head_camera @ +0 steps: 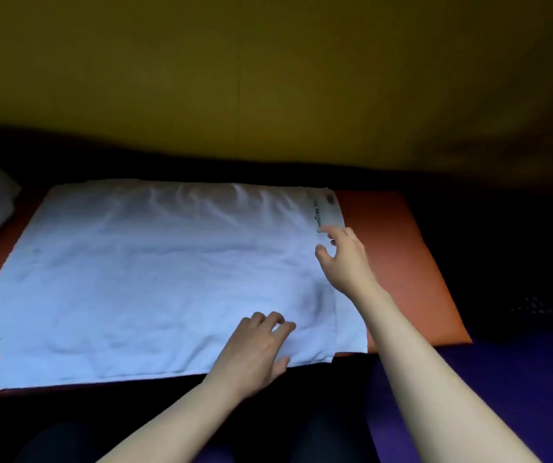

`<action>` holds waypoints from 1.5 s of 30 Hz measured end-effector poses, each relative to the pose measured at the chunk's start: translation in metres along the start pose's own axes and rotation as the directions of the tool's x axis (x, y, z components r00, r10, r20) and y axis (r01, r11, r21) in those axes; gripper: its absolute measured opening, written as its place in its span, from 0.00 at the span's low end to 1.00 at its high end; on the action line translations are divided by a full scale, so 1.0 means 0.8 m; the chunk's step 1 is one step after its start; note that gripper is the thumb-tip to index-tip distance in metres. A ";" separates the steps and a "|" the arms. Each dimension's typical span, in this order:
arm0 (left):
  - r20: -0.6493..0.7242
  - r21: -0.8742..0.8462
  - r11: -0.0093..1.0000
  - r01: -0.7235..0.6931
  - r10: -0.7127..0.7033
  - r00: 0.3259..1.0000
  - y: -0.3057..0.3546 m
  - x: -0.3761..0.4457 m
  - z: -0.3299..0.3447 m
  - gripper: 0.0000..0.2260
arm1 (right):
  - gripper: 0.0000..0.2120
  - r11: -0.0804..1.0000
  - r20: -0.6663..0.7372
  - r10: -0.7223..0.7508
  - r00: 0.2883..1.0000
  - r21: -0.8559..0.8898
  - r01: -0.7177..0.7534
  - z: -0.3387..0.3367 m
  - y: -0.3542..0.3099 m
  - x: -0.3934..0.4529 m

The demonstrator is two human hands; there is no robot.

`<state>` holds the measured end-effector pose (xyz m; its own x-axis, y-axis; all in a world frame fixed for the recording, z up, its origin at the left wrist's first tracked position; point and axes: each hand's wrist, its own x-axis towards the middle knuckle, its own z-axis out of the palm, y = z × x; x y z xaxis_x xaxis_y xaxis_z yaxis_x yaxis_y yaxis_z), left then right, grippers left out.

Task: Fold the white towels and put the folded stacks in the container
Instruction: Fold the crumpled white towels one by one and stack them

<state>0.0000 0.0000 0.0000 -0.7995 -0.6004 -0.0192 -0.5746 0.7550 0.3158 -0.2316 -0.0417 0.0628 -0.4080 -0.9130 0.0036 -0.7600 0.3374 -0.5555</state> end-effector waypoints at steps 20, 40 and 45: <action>-0.078 -0.430 0.874 0.228 -0.288 0.954 0.020 0.014 0.041 0.09 | 0.32 0.810 0.215 0.495 0.842 0.238 -0.537 0.074 0.003 0.196; -0.083 -0.734 0.667 0.131 -0.278 0.957 0.103 -0.023 -0.101 0.05 | 0.22 0.612 -0.017 0.471 0.882 0.726 -0.313 -0.056 0.002 0.154; -0.043 -0.848 0.431 0.307 -0.633 0.773 0.046 -0.081 -0.096 0.09 | 0.19 0.612 0.104 0.434 0.895 0.695 -0.377 -0.042 -0.051 0.141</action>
<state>0.0438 0.0467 0.0855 -0.2462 -0.9534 -0.1745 -0.3445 -0.0822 0.9352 -0.2634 -0.1505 0.1137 -0.6423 -0.6947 -0.3238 0.0403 0.3913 -0.9194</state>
